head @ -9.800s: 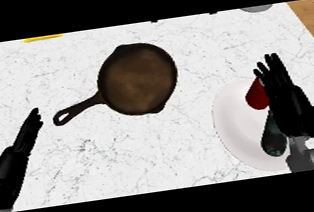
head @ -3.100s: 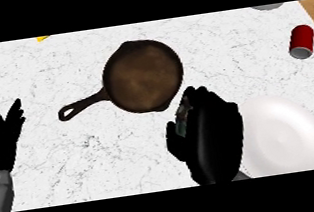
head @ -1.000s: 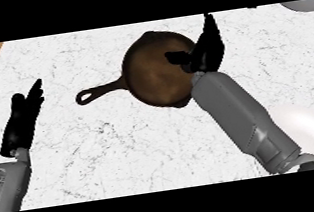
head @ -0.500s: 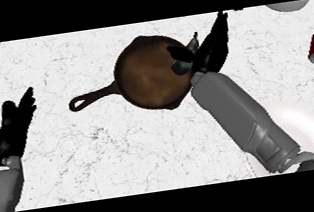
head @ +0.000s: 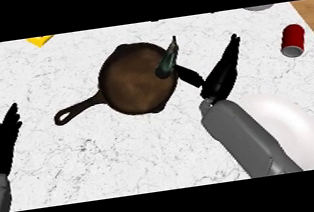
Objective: Pick the eggplant from the plate and place it in the pan
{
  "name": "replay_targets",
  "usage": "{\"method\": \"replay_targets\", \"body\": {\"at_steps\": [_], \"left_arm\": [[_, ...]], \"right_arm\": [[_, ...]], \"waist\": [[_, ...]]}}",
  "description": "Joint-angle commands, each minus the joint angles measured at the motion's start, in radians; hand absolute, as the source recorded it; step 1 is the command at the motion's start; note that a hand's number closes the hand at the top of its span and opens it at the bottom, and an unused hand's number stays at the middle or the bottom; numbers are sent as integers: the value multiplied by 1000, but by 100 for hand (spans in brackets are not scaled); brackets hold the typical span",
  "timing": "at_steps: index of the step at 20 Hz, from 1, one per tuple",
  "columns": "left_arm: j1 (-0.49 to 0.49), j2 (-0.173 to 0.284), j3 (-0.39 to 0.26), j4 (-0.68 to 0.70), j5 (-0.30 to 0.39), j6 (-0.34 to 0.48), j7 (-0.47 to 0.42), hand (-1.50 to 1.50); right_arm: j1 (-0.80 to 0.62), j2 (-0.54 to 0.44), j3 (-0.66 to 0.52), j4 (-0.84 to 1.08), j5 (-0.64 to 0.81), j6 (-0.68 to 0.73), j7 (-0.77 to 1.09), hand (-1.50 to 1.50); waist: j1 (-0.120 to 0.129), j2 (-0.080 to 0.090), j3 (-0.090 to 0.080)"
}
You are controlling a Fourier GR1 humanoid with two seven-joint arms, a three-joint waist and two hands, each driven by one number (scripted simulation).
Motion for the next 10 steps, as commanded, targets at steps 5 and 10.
{"method": "replay_targets", "body": {"at_steps": [5,10], "left_arm": [[42,11,33,6,-3,6,-30,0],[52,-25,13,-56,-6,27,24,0]], "right_arm": [[402,-39,109,-459,137,28,61,-150],[670,-176,152,-792,200,140,107,-150]], "waist": [[-41,-6,-2],[-37,-4,-2]]}}
